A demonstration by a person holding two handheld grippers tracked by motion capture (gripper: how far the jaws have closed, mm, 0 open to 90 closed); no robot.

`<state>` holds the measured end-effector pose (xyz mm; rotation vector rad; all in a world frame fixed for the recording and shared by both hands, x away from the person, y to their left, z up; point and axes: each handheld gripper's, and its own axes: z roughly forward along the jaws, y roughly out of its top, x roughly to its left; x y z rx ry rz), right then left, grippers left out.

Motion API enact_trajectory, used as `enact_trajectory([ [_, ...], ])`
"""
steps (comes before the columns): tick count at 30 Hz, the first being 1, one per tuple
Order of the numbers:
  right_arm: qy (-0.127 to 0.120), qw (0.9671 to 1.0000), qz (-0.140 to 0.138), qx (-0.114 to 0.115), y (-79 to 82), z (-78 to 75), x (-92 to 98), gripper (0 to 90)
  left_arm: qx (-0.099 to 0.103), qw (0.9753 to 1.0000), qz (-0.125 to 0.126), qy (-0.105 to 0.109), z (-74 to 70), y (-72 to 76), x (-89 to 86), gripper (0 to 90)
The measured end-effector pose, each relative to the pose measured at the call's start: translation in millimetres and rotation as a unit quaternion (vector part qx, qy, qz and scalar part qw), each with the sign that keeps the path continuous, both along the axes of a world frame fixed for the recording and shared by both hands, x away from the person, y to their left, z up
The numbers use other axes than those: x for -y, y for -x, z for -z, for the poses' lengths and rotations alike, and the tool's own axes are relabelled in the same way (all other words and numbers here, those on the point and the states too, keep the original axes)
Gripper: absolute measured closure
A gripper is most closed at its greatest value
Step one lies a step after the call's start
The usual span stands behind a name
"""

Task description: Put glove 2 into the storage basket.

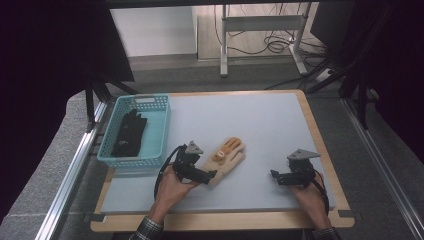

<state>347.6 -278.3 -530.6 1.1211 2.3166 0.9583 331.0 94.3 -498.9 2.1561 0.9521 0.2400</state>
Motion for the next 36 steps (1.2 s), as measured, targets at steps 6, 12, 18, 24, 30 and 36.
enact_trajectory([
  [6, 0.000, 1.0000, 0.000, 0.000, 0.0, 0.0, 0.0, 11.4, -0.006, 0.9998, 0.008, -0.016, 3.2, -13.9, 22.7, 3.0],
  [12, 0.000, 1.0000, 0.000, 0.000, 0.0, 0.0, 0.1, 11.4, -0.017, 0.9991, 0.009, -0.037, 13.7, -29.3, 43.3, 2.8],
  [18, 0.000, 1.0000, 0.000, 0.000, 0.0, 0.0, 0.1, 11.4, -0.028, 0.9974, 0.008, -0.065, 27.0, -37.9, 57.4, 3.2],
  [24, 0.000, 1.0000, 0.000, 0.000, 0.0, 0.0, 0.1, 11.4, -0.026, 0.9958, 0.008, -0.087, 29.8, -38.9, 62.5, 8.9],
  [30, 0.000, 1.0000, 0.000, 0.000, 0.1, 0.1, 0.0, 11.4, -0.023, 0.9960, 0.014, -0.085, 25.5, -36.2, 60.7, 29.7],
  [36, 0.000, 1.0000, 0.000, 0.000, 0.1, 0.1, 0.0, 11.4, -0.028, 0.9955, 0.020, -0.088, 21.5, -32.4, 61.8, 49.9],
])
